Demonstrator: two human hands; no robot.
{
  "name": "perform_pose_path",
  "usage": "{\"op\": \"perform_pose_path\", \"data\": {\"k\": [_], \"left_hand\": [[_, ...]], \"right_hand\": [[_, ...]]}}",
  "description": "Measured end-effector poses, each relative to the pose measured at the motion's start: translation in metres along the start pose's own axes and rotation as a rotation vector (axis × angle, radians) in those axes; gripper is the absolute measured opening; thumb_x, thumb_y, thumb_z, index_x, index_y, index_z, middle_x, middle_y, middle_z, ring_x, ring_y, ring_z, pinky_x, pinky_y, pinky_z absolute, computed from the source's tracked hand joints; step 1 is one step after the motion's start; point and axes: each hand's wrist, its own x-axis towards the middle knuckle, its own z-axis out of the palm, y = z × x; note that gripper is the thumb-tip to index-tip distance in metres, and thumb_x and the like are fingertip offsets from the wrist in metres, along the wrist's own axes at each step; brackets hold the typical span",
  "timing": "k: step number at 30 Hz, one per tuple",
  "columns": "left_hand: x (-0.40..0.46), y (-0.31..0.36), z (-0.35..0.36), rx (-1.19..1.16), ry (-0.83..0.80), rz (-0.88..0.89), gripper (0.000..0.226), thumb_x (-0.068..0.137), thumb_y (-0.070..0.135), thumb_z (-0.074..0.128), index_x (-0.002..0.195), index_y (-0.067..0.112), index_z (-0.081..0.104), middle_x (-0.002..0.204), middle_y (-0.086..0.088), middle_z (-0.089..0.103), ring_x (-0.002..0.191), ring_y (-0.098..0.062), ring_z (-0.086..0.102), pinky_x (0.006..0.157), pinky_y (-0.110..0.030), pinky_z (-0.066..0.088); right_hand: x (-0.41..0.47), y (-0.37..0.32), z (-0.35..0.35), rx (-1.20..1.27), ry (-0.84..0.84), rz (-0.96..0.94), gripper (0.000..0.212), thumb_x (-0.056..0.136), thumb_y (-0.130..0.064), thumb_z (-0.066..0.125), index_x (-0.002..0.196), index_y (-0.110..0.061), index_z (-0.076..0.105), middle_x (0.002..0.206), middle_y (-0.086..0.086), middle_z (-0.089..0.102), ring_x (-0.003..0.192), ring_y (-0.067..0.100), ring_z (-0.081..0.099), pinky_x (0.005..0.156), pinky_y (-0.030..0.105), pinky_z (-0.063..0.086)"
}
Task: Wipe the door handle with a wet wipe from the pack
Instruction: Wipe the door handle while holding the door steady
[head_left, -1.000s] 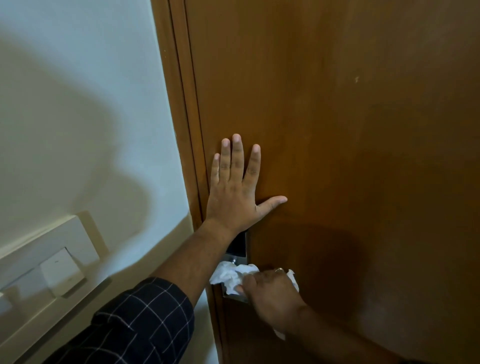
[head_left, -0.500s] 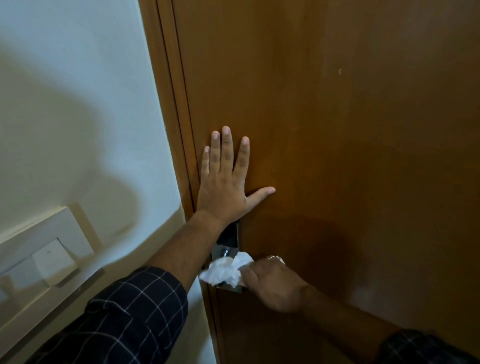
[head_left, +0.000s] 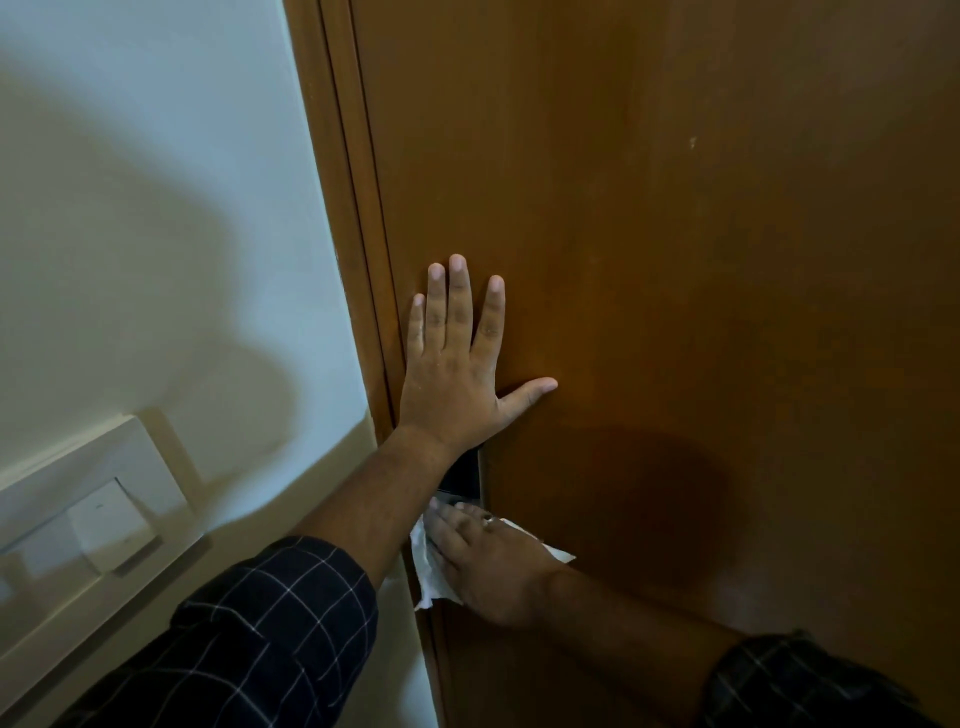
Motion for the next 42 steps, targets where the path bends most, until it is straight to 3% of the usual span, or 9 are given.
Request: {"op": "perform_pose_path", "data": {"k": [6,10,17,20,27,31,34,39,42], "left_hand": [[0.000,-0.002,0.000,-0.004,-0.003,0.009,0.110,0.079,0.087,0.036,0.157,0.014,0.006,0.165,-0.024,0.013,0.154,-0.039,0.005,0.124,-0.054,0.006],[0.000,-0.002,0.001,-0.004,0.001,0.007,0.110,0.079,0.087,0.036,0.157,0.015,0.007,0.165,-0.024,0.013,0.154,-0.039,0.005,0.124,-0.052,0.003],[0.000,-0.002,0.003,-0.010,0.012,0.002,0.110,0.079,0.087,0.036,0.157,0.017,0.003,0.165,-0.023,0.011,0.154,-0.038,0.003,0.124,-0.055,0.007],[0.000,-0.001,0.002,-0.006,0.005,-0.003,0.110,0.079,0.087,0.036,0.157,0.017,0.001,0.165,-0.023,0.010,0.154,-0.038,0.003,0.124,-0.055,0.007],[0.000,-0.001,0.001,-0.009,-0.019,0.002,0.111,0.080,0.087,0.035,0.157,0.016,-0.001,0.165,-0.024,0.009,0.154,-0.039,0.001,0.124,-0.056,0.007],[-0.001,-0.002,0.002,-0.002,-0.007,0.018,0.110,0.080,0.086,0.035,0.156,0.016,-0.004,0.165,-0.025,0.007,0.154,-0.039,0.000,0.125,-0.055,0.006],[-0.002,-0.004,0.002,-0.002,-0.004,0.026,0.110,0.081,0.085,0.036,0.156,0.015,-0.004,0.165,-0.025,0.007,0.154,-0.039,-0.001,0.125,-0.054,0.004],[-0.002,-0.004,0.002,-0.018,0.000,0.027,0.109,0.081,0.085,0.036,0.157,0.016,-0.003,0.165,-0.025,0.007,0.154,-0.038,0.000,0.125,-0.053,0.003],[-0.002,-0.004,0.001,-0.017,-0.006,0.025,0.110,0.081,0.085,0.036,0.157,0.015,-0.001,0.165,-0.025,0.008,0.154,-0.039,0.001,0.124,-0.054,0.005]], "right_hand": [[0.044,-0.008,-0.003,0.401,-0.206,0.261,0.044,0.103,-0.015,0.035,0.143,0.004,0.033,0.150,0.025,0.035,0.136,0.037,0.036,0.111,0.045,0.032],[0.011,-0.006,0.005,0.353,-0.031,0.130,0.061,0.100,-0.019,0.036,0.150,0.003,0.008,0.159,0.024,0.012,0.145,0.036,0.018,0.119,0.045,0.019],[-0.060,0.026,0.019,0.111,0.152,-0.119,0.046,0.097,-0.026,0.046,0.139,-0.007,0.047,0.150,0.012,0.043,0.141,0.032,0.031,0.116,0.040,0.028],[-0.067,0.022,0.028,0.021,0.194,-0.198,0.044,0.100,-0.021,0.034,0.140,-0.003,0.043,0.152,0.017,0.037,0.144,0.039,0.022,0.116,0.046,0.019],[-0.022,0.011,0.012,-0.014,0.088,-0.142,0.046,0.098,-0.024,0.043,0.138,0.000,0.046,0.151,0.021,0.038,0.140,0.039,0.033,0.109,0.045,0.040],[0.023,-0.005,-0.002,0.128,0.027,0.206,0.061,0.092,-0.042,0.054,0.137,-0.001,0.047,0.143,0.021,0.048,0.126,0.030,0.051,0.099,0.041,0.046],[0.043,-0.017,-0.005,0.246,-0.087,0.354,0.056,0.097,-0.022,0.051,0.143,0.003,0.032,0.148,0.024,0.038,0.132,0.033,0.041,0.106,0.041,0.037],[0.013,-0.013,0.007,0.250,0.065,0.222,0.058,0.101,-0.020,0.035,0.149,0.005,0.013,0.156,0.028,0.022,0.142,0.039,0.024,0.115,0.046,0.025],[-0.022,0.002,0.012,0.273,0.166,0.049,0.052,0.099,-0.015,0.033,0.147,0.001,0.027,0.153,0.024,0.032,0.140,0.042,0.031,0.113,0.050,0.032]]}}
